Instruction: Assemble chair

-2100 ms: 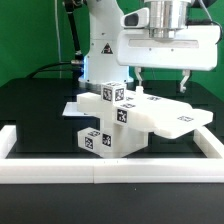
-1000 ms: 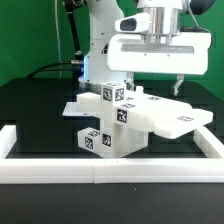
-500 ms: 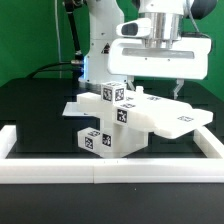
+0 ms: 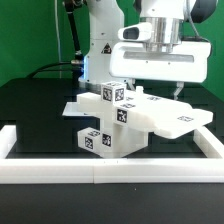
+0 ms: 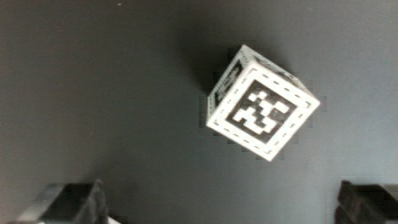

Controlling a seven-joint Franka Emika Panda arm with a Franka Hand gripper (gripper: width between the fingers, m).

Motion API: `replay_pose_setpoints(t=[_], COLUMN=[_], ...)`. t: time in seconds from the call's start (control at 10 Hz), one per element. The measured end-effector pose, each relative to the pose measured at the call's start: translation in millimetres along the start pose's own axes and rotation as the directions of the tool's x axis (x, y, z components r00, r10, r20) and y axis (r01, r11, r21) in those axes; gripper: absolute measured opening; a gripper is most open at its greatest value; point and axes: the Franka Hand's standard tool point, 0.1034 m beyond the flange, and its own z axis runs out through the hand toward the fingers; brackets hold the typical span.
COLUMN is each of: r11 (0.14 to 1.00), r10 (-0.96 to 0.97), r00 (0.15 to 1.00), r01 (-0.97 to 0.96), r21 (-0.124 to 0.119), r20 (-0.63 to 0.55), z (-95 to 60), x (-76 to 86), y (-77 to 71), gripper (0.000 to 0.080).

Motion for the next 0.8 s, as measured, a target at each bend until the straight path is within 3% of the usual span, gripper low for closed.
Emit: replay_pose_setpoints(t=[0.5,0.8], r11=[0.999,0.999], r10=[0.027,0.031], r00=[0.999,0.999], r01=[-0.026,-0.031], r21=[-0.036,-0.037], r20=[0.018,0.020], z=[20.9,21.2], x=[-13.4,-13.3], y=[-8.5,-7.9], gripper=[0.0649,0.0649])
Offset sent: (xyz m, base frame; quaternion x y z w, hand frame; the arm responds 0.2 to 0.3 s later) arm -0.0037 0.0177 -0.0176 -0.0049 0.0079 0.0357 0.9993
